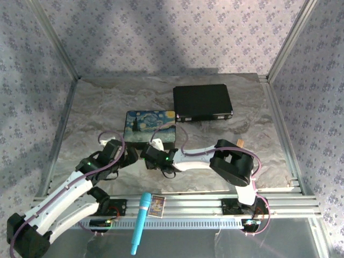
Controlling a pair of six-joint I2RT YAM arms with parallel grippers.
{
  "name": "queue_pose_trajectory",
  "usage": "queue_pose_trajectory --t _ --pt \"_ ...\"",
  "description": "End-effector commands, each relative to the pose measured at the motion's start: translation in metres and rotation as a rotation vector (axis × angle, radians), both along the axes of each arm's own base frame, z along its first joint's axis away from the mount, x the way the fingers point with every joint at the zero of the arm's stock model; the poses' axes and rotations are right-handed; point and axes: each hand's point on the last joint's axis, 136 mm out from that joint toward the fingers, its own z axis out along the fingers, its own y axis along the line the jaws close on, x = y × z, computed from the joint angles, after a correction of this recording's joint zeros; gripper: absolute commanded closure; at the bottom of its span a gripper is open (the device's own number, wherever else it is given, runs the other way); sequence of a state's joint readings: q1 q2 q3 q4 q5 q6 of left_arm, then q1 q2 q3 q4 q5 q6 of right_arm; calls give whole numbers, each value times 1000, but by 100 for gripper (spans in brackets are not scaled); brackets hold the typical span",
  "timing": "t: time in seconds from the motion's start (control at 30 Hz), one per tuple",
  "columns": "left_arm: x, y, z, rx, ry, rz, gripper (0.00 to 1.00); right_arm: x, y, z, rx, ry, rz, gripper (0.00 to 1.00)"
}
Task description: Unlock a padlock with a key
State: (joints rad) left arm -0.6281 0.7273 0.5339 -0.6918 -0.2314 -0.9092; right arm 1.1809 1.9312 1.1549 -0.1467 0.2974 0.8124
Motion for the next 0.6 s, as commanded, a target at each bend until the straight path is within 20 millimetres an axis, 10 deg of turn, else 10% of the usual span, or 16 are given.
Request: queue_pose_trajectory --t 0.0,0.57 --pt "2 1 0 -6 -4 13 0 3 1 -5 -18 4 -24 50" --pt "24 -41 50 307 -137 -425 0 -10 -42 -3 68 0 -16 74"
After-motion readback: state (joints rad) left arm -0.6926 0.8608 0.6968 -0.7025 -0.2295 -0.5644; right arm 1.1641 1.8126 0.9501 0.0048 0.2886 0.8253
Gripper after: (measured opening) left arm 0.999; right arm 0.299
